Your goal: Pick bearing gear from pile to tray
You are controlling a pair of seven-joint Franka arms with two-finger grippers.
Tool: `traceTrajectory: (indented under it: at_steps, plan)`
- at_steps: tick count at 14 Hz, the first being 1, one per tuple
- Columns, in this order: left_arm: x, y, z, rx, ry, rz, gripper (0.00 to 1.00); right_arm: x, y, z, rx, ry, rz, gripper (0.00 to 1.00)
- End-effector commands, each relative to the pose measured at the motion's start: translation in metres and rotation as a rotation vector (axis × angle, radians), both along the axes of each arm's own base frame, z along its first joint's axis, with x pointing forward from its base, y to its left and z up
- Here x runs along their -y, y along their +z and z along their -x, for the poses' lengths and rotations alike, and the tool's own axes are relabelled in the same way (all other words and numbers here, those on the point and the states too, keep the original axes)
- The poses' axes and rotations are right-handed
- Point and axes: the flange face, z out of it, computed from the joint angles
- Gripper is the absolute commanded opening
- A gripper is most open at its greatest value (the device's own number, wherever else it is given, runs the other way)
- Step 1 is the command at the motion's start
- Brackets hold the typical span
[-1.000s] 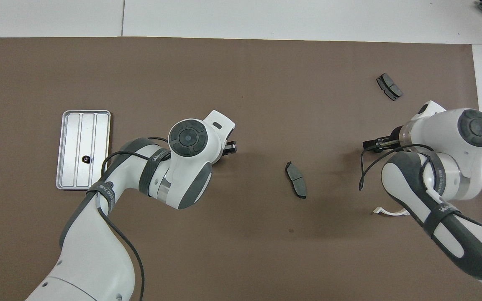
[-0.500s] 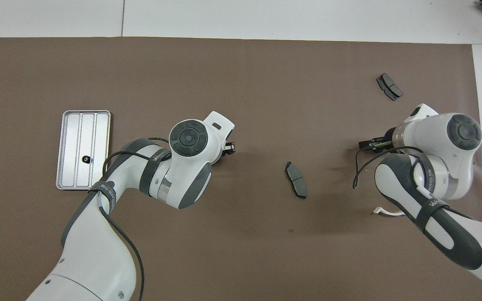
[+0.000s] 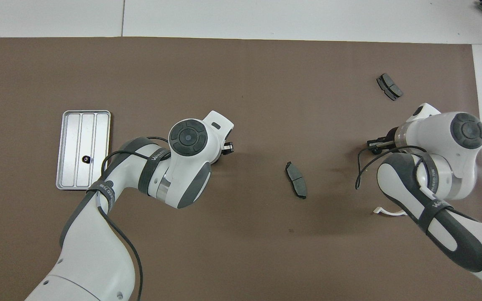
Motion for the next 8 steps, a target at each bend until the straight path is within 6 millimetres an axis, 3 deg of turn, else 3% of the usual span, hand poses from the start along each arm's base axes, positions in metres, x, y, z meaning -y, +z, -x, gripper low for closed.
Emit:
traceTrajectory:
  at_steps: [1,5,8]
  plan:
    - [-0.005,0.007,-0.004,0.012,0.013,-0.005,0.11,0.002,0.005,0.006,-0.033,0.008,-0.016,0.15]
    - [-0.055,0.042,-0.044,0.010,0.068,-0.004,0.08,-0.018,0.022,-0.007,0.006,-0.015,-0.021,0.09]
    - [-0.128,0.059,-0.069,0.000,0.018,-0.016,0.08,-0.062,0.040,-0.023,0.053,-0.038,-0.038,0.07]
